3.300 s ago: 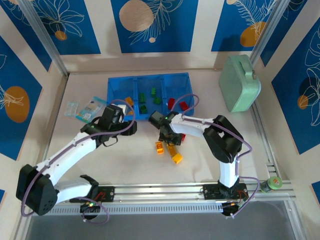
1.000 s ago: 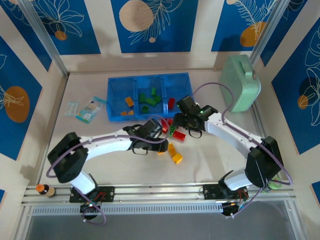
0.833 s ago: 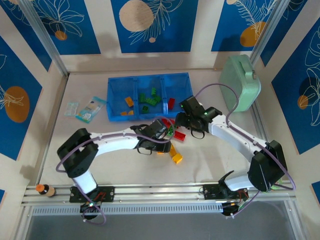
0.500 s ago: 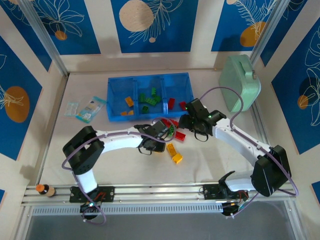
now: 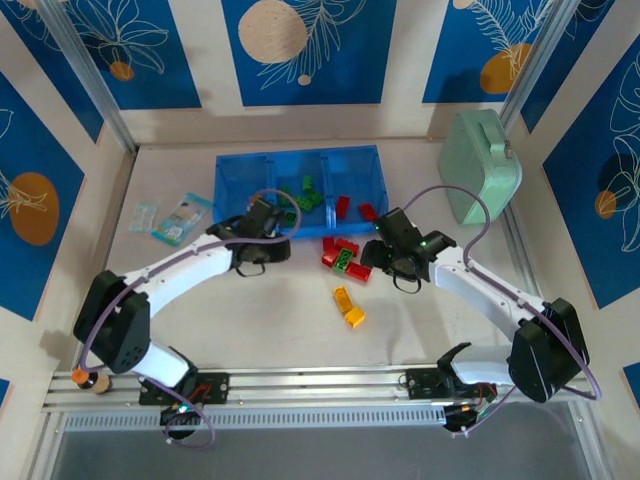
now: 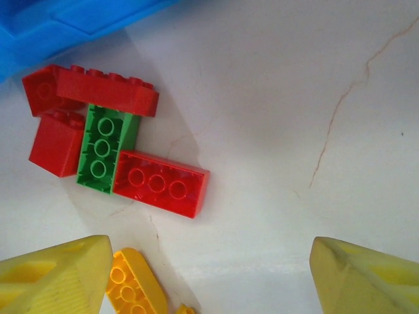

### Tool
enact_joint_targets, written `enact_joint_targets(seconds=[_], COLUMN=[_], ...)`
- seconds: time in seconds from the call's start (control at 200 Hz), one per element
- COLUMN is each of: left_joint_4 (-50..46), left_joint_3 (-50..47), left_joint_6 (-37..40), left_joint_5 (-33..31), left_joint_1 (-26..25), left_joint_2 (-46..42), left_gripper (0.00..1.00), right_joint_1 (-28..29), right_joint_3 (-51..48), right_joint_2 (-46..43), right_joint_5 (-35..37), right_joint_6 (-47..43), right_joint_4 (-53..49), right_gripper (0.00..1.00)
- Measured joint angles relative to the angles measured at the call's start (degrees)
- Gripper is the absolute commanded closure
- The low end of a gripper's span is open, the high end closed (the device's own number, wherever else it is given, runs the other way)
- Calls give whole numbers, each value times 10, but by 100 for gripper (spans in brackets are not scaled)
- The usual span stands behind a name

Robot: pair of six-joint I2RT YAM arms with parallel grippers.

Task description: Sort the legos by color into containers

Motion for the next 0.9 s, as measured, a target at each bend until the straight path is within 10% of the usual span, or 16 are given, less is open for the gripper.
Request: enact_joint_targets(seconds=[0.425,0.901], left_joint_4=[-17,-58], left_joint_3=[122,256], left_joint_6=[61,107], left_joint_5=[41,47], left_joint_1=[160,200], left_joint_2=[71,219], left_gripper=[80,78], right_joint_1=[3,25], right_joint_3=[-38,-55], right_joint_2=[-25,-26], right_joint_5=[-11,-28], right_joint_6=[9,9], right_joint_4=[5,17], right_gripper=[22,23])
